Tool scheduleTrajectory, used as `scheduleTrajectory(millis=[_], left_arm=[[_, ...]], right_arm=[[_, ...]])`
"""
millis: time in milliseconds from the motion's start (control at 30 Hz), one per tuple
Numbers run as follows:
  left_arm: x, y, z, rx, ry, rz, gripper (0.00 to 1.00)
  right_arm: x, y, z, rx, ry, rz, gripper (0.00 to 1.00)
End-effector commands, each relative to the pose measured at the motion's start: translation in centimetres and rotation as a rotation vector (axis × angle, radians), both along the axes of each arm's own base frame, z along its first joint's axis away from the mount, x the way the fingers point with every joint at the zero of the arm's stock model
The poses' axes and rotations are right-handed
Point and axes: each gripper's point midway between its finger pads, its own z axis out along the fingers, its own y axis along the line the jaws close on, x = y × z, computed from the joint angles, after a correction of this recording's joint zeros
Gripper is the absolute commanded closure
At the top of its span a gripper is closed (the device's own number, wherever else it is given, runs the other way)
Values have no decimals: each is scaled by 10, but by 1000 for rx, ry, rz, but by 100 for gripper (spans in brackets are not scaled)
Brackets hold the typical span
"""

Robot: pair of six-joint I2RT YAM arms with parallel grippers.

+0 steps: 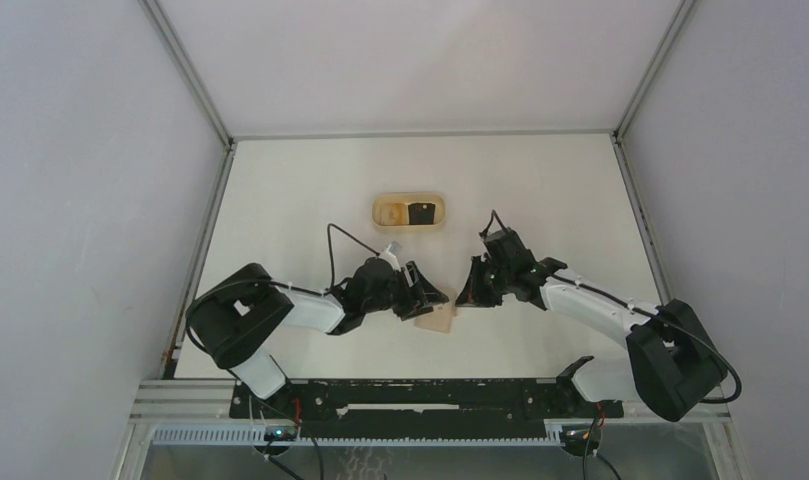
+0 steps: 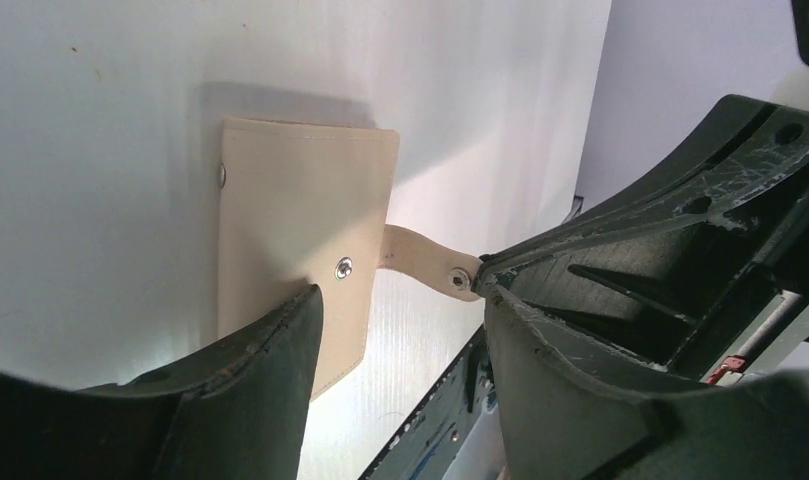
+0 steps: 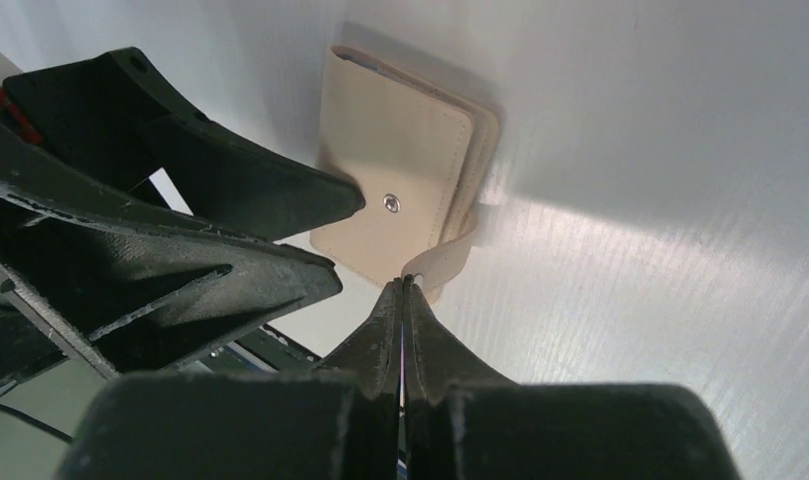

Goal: Take the credit cards out of the card holder

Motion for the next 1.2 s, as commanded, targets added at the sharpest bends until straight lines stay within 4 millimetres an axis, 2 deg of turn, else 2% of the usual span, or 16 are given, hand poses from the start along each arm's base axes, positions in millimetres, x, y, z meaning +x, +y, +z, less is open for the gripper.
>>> scheduleTrajectory(millis=[0,300,567,600,833,1167], left_arm=[[5,6,-5,-29,42,73,35],[5,19,-17,-40,92,141,38],[3,23,-20,-83,110,156,55],[3,24,-20,-84,110,158,58],[3,26,-23,-100,123,160,99],[3,25,-26,-120,138,153,100]], right_arm=[[12,11,1,44,-20,-1,100],[24,33,-6,70,1,16,100],[29,45,5,71,-11,35,100],[30,47,5,68,-10,38,100],[29,54,-3,50,19,51,100],[31,58,-11,26,39,64,100]])
